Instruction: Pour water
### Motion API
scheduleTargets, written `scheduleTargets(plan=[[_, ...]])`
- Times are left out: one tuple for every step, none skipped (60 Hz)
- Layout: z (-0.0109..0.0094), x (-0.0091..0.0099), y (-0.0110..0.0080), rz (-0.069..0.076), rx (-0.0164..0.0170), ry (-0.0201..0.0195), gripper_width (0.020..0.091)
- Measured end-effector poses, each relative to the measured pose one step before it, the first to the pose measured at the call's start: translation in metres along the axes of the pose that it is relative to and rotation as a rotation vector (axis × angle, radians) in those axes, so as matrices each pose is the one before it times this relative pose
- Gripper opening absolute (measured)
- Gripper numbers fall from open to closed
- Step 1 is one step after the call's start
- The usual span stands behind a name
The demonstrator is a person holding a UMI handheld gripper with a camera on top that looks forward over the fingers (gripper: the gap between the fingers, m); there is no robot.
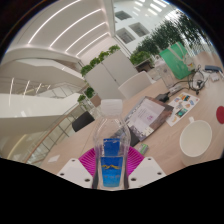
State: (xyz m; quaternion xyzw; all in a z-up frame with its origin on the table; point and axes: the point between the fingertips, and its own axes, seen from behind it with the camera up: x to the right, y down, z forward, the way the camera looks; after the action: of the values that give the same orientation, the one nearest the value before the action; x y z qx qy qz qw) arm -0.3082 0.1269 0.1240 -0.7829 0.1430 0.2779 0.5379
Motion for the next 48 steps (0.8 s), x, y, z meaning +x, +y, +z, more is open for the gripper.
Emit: scheduleTargets(plan=[[-0.00262,-0.00294,-0.00498,0.0712,-0.00639,-0.02725,0.0344],[-0.0019,-0.00397,-0.00403,0.0736,-0.00816,-0.02787,0.0344],[-0.00326,-0.00483,-0.00459,0.0755,-0.00594,-0.02733,0.0344],[-0.00284,-0.00456,-0.00494,0.078,-0.00204,-0.02597,0.0345],[-0.00234,-0.00387,-0.00506,0.0799,0.00048,-0.02605,0.0344],[-0.00275,-0.00454,-0.00293,0.0799,-0.00083,-0.02814,0.0344],[-0.00283,-0.00465,-0.00336,0.0813,-0.00234,-0.02685,0.0344],[-0.00523,-0.02,0.00227,0.09,0.00112,-0.00734,0.0344],[-0.00364,0.00348,-0.00159,0.0665,-0.02276,-0.0474,0.0343],[0.00325,-0.00019,0.00104,0.0592,0.00214,-0.0224,0.0343],[-0.00934,-0.00625,-0.00574,0.0844,-0.01702,-0.03034,0.0346],[0.002,-0.00127,-0.00096,0.0487,0.01478,-0.02244,0.0345],[-0.00377,-0.00391,-0.00281,0.058,0.00348,-0.02514,0.0345],[-0.0028,-0.00405,-0.00236,0.0561,0.00032,-0.02529,0.0344],[-0.00175,-0.00315,-0.00108,0.0532,-0.0037,-0.02378,0.0344],[-0.00235,-0.00244,-0.00138,0.0542,-0.00418,-0.02073,0.0344],[-0.00827,-0.01252,-0.00135,0.0823,-0.00534,-0.00893,0.0344],[0.00573,0.00832,-0.00144,0.0238,0.0079,-0.01827,0.0343],[-0.00158,-0.00064,-0.00299,0.043,0.00187,-0.01727,0.0344],[-0.0025,-0.00133,-0.00271,0.0402,0.00182,-0.01677,0.0344],[-0.00232,-0.00153,-0.00252,0.037,0.00222,-0.01574,0.0344],[-0.00219,-0.00137,-0.00252,0.0356,0.00317,-0.01382,0.0344],[-0.01312,-0.01488,0.00071,0.0601,-0.00714,-0.01092,0.0344],[0.0091,0.00929,-0.00219,0.0112,0.01264,-0.01124,0.0343],[-0.00228,-0.00062,-0.00219,0.0318,0.00543,-0.01262,0.0344],[-0.00219,-0.00056,-0.00222,0.0318,0.00564,-0.01148,0.0343],[-0.00217,-0.00113,-0.00194,0.0304,0.00424,-0.01217,0.0343],[-0.00566,-0.00457,0.001,0.0302,0.00522,-0.01027,0.0343],[0.00263,-0.00135,-0.00386,0.0236,0.00521,-0.00832,0.0343],[-0.00311,-0.00018,-0.0019,0.0222,0.00589,-0.00832,0.0343],[-0.00279,0.00028,-0.00198,0.0199,0.00611,-0.00685,0.0344],[-0.00247,-0.00001,-0.00192,0.0166,0.00634,-0.00784,0.0344],[-0.00143,0.0007,-0.00102,0.0122,0.00535,-0.00846,0.0344],[-0.00713,-0.00518,-0.00063,0.0141,0.00503,-0.00598,0.0343],[-0.01043,-0.00447,-0.00235,0.018,-0.00366,-0.00919,0.0344],[0.01486,0.00237,-0.00295,-0.0011,0.01099,0.00169,0.0343],[-0.00203,-0.00071,-0.00077,0.0071,0.00357,-0.00355,0.0342],[-0.00125,-0.00016,-0.00072,0.0046,0.00152,-0.00364,0.0343],[-0.00269,-0.00065,0.00021,0.0022,0.0,-0.00278,0.0343],[-0.00732,-0.00148,0.00331,0.0028,-0.00082,-0.00281,0.0343],[0.00768,0.00036,-0.00323,-0.0023,-0.00183,0.0031,0.0343],[-0.00253,0.00089,-0.00064,-0.0056,0.0013,0.00698,0.0344],[-0.00303,0.00193,-0.00093,-0.0075,0.00521,0.01139,0.0344],[-0.00314,0.00178,-0.00042,-0.0107,0.00415,0.01191,0.0345],[-0.00421,0.00262,0.00252,-0.0105,0.00204,0.00685,0.0344],[-0.0034,0.00174,0.00129,-0.0145,-0.00075,0.01039,0.0344],[0.01309,-0.00007,-0.00382,-0.013,-0.00217,0.009,0.0343],[-0.00295,0.00155,0.00227,-0.0152,-0.0053,0.01069,0.0344]])
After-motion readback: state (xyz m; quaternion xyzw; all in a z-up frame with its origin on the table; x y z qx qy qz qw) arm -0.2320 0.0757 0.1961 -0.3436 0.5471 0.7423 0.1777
